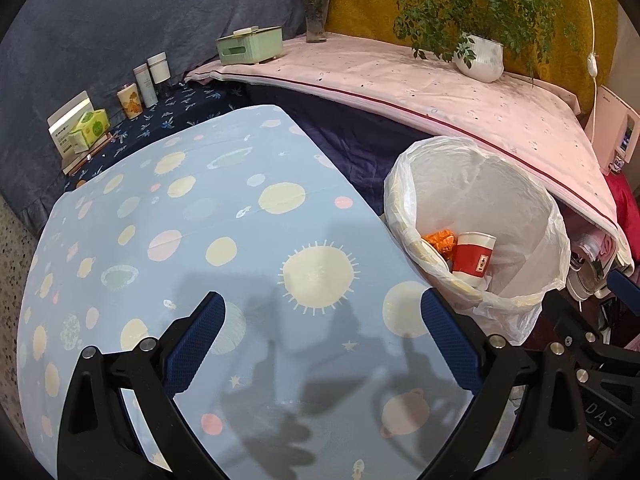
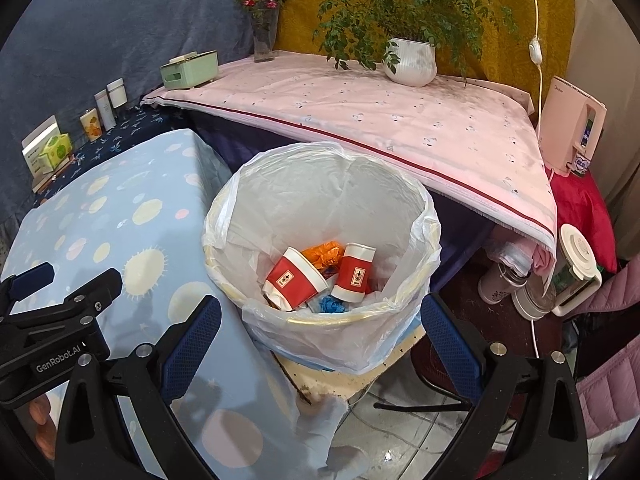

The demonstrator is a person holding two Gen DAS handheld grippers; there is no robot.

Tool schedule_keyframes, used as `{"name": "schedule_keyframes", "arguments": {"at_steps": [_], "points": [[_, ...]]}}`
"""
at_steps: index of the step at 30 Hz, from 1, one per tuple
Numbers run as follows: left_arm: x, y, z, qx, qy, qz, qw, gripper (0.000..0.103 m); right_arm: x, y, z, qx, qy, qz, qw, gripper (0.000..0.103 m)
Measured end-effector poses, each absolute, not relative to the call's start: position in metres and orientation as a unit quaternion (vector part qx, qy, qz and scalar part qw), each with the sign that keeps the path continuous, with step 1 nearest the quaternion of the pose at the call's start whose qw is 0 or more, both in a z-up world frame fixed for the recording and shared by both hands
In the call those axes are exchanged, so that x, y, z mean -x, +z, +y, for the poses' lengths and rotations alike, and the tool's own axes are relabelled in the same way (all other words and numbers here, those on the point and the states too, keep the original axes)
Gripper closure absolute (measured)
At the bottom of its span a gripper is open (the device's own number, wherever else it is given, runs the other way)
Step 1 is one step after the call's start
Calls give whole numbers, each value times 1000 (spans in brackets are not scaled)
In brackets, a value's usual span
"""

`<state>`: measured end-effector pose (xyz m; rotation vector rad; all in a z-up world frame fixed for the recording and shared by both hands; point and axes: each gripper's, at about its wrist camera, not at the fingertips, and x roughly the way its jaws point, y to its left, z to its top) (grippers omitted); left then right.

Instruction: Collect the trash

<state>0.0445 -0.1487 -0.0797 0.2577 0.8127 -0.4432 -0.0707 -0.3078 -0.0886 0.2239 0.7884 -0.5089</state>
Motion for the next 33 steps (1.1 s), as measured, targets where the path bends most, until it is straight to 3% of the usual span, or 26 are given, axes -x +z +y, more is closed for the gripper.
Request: {"name": "schedule_keyframes", "arguments": {"at_steps": [33], "points": [[-41,-81,-152,-130,-220,388,885,9,74,-91,-311,-111,-246,380,885,7]]}}
